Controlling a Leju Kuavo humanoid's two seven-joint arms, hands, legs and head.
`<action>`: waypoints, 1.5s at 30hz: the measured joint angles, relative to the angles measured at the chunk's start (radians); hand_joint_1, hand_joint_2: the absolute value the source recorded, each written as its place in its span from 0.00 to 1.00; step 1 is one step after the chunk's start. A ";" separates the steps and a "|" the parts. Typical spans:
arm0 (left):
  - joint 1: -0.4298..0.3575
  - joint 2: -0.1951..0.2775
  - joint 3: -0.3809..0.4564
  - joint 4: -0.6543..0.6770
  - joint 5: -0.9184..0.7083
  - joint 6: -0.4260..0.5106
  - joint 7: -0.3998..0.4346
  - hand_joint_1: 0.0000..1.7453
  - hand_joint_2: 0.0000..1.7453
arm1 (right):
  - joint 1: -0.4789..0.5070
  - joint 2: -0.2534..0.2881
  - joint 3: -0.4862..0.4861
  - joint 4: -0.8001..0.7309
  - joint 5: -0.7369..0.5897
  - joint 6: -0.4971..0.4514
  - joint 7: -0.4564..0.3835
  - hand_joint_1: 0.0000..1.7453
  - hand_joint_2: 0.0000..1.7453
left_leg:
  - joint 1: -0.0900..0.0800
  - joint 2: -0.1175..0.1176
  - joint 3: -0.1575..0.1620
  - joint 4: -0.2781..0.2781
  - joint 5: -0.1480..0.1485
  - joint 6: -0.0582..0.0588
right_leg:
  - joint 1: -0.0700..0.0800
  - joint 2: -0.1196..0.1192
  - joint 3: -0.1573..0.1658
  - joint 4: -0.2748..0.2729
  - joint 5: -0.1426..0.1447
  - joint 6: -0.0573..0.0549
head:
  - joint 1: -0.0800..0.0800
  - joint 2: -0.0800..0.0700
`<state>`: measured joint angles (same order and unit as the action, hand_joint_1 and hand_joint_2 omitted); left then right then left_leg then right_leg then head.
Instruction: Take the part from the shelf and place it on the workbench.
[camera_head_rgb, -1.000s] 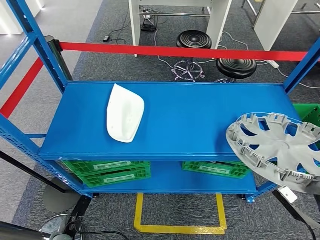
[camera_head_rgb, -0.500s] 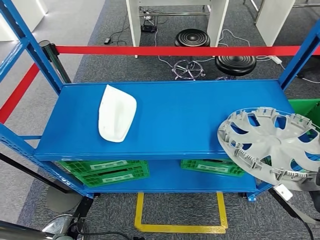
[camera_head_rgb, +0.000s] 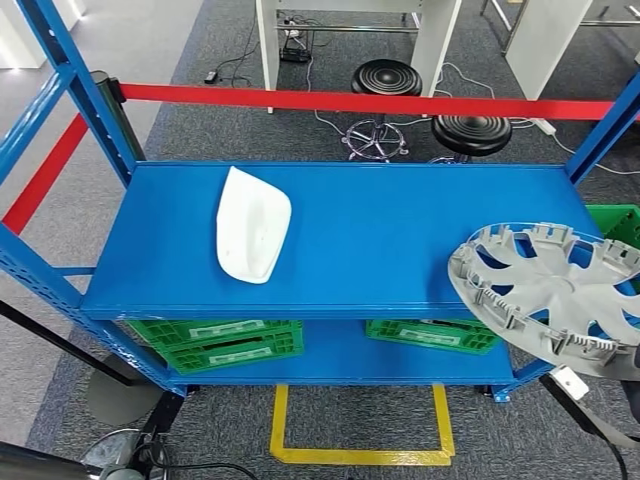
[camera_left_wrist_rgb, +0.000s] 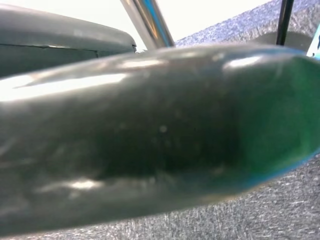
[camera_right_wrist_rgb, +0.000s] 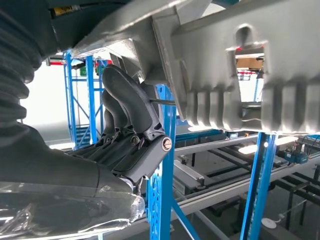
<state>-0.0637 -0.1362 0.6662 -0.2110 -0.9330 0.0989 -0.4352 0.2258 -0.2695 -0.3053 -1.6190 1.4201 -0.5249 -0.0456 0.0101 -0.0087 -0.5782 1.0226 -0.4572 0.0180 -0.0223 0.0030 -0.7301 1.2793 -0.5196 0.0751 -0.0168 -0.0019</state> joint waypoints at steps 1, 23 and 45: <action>-0.001 0.000 0.000 0.000 -0.001 0.000 0.000 0.00 0.00 | -0.002 -0.002 0.000 0.000 -0.004 0.002 0.000 1.00 1.00 | 0.000 0.000 0.003 0.000 -0.002 -0.002 | 0.000 -0.001 0.034 -0.067 0.037 -0.001 | 0.000 0.000; -0.007 0.001 -0.002 0.000 -0.021 -0.008 0.012 0.00 0.00 | -0.107 -0.128 -0.012 0.185 -0.050 0.093 0.019 1.00 1.00 | 0.001 -0.004 -0.013 0.005 0.004 -0.016 | 0.000 -0.007 0.111 -0.244 0.092 -0.004 | -0.008 0.000; -0.019 0.000 -0.007 0.000 -0.037 -0.015 0.017 0.00 0.00 | -0.227 -0.216 -0.010 0.411 -0.010 0.033 0.045 0.00 0.00 | -0.006 -0.004 -0.131 0.253 -0.102 -0.042 | 0.007 -0.003 0.131 -0.267 0.099 -0.048 | -0.006 0.000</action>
<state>-0.0831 -0.1360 0.6593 -0.2110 -0.9697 0.0840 -0.4183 -0.0008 -0.4856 -0.3155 -1.2078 1.4106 -0.4917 -0.0006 0.0036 -0.0124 -0.7089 1.2758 -0.5594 -0.0243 -0.0156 0.0002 -0.5989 1.0124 -0.4210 0.0273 -0.0231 -0.0019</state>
